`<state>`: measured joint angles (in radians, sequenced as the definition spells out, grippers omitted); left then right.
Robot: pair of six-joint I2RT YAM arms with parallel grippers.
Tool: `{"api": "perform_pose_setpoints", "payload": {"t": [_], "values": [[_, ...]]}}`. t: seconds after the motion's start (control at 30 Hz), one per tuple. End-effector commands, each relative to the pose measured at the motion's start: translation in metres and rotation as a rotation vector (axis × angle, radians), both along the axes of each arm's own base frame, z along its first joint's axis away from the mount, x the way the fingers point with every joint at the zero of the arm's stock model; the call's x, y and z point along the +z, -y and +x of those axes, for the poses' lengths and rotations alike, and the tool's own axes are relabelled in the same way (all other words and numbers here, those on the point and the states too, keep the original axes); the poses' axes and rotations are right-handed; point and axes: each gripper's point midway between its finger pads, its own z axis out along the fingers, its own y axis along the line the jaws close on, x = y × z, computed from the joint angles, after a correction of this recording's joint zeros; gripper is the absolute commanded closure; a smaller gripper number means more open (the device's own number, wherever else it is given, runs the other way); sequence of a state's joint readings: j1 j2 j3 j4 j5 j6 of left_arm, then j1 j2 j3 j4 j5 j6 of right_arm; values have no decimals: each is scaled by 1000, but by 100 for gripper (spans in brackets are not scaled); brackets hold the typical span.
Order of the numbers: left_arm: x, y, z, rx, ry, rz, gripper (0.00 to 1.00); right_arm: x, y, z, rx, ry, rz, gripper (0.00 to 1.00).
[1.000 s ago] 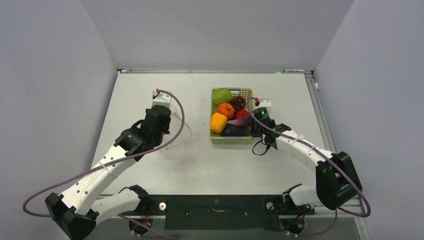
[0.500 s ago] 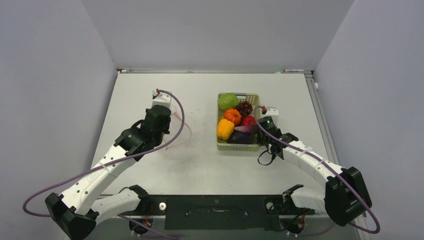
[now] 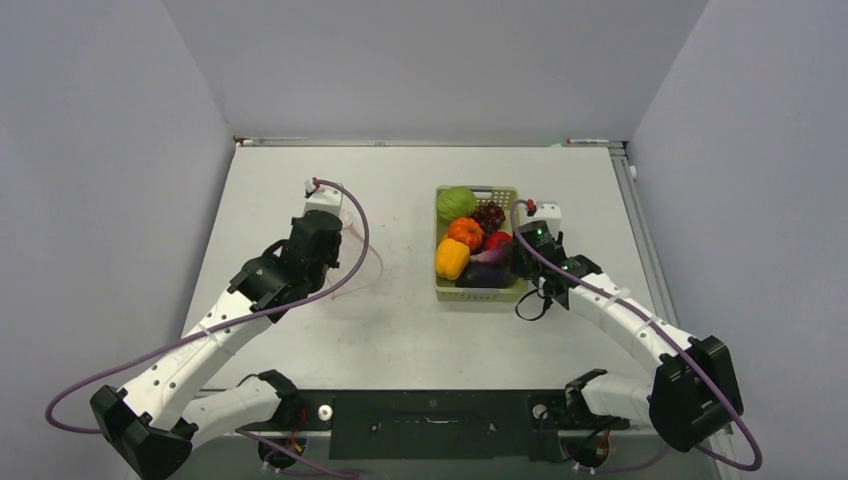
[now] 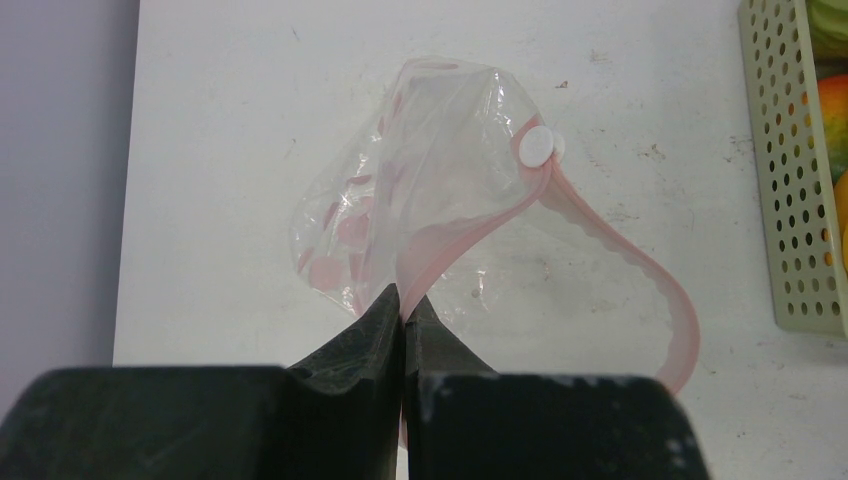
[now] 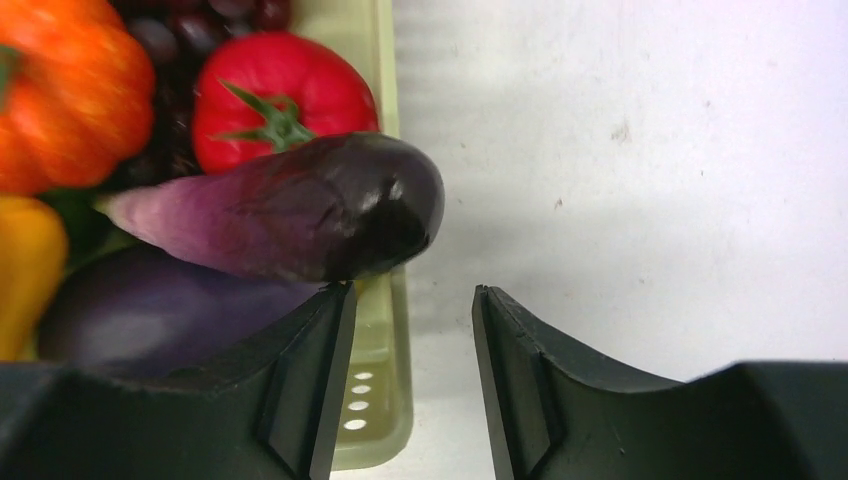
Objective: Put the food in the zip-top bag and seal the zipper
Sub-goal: Move the bin to the center of the board, then pick up the fake fruit from the bin.
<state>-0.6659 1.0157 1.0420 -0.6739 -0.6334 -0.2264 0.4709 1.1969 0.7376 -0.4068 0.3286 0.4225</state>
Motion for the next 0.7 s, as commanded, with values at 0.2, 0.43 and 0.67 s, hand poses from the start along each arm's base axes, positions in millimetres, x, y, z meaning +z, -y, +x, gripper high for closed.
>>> {"api": "perform_pose_setpoints", "payload": {"t": [0.2,0.43,0.67], "values": [[14,5,4,-11,54,-47,100,85,-25,23,111,125,63,47],[14,6,3,-14,52,-49,100,117,-46,40,171,188,114,36],[15,7,3,-18,52,-55,100,132,-79,58,260,211,196,19]]}}
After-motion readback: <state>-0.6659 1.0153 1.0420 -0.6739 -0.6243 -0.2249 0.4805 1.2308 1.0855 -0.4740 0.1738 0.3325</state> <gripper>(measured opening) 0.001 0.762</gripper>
